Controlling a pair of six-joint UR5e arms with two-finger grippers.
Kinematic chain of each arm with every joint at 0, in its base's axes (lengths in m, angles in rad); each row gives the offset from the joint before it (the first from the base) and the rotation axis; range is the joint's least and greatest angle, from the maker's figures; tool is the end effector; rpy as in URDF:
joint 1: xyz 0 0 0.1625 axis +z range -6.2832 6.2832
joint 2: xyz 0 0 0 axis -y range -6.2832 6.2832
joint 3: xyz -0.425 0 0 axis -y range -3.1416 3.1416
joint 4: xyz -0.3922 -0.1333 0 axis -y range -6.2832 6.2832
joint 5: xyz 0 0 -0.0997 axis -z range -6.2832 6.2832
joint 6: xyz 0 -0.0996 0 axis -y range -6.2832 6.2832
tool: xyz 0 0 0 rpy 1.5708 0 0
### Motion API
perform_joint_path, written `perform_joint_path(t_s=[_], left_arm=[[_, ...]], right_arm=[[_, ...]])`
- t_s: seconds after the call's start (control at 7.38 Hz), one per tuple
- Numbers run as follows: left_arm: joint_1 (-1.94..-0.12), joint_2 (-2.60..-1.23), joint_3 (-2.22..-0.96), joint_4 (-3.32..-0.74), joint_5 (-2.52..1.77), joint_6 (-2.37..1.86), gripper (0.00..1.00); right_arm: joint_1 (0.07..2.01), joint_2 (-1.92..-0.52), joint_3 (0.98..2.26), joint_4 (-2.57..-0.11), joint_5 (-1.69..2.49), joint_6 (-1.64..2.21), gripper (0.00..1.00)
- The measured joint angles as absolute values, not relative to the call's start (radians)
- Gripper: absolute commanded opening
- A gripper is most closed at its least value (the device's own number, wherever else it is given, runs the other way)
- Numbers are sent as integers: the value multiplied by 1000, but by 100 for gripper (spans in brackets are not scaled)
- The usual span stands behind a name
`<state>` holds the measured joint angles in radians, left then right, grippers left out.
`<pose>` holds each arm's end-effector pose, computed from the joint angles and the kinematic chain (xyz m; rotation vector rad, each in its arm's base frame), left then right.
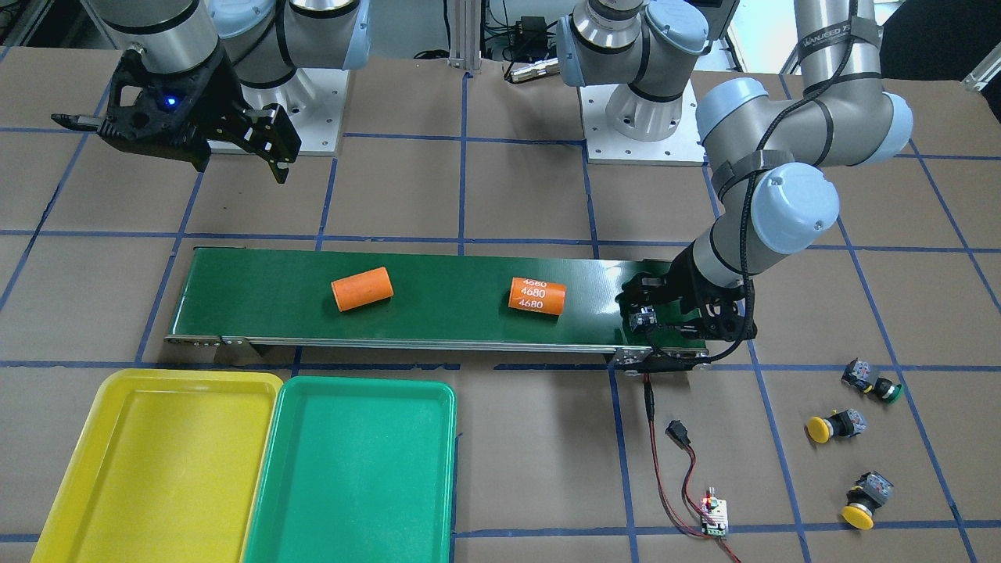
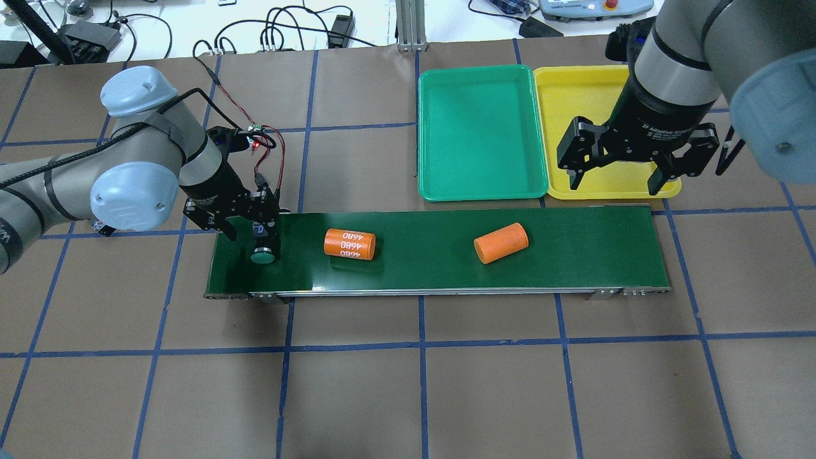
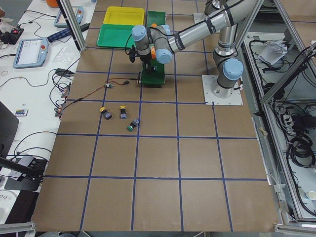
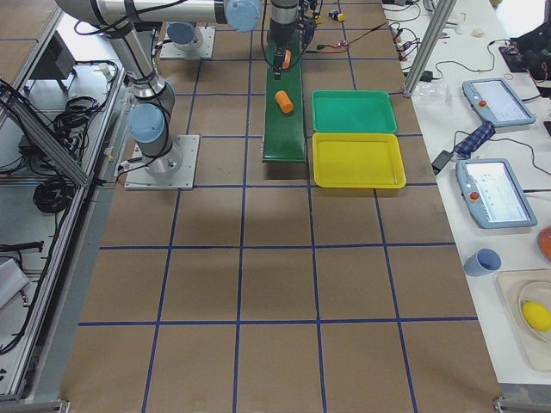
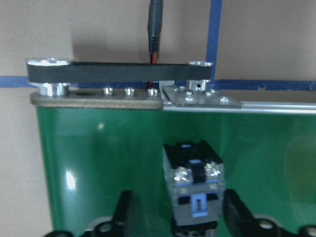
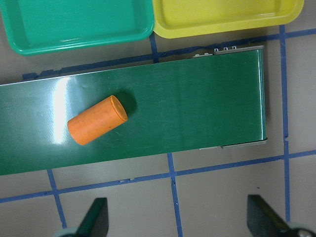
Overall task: Sort buttons by color to trays
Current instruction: 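Set the green-capped button upright on the belt and release it, then grasp another green-capped push button with the left gripper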
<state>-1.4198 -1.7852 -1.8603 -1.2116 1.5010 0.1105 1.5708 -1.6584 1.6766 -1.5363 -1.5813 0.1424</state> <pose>-0.0607 -0.5334 0.2757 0.0694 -3.0460 -0.2051 0.1323 -0.4493 0.4740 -0.2220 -3.1184 -0.0810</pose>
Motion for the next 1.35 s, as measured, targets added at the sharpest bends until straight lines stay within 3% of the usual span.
perform_joint_path(t_s=[0.54, 1.35], left_arm=[[-1238, -1872, -1666, -1264, 1586, 142, 100], [-986, -2018, -1615, -1055, 1590, 180, 100]], right_arm=[[1571, -1659, 1677, -1533, -1583, 143, 100], [1571, -1659, 1677, -1534, -1582, 144, 100]])
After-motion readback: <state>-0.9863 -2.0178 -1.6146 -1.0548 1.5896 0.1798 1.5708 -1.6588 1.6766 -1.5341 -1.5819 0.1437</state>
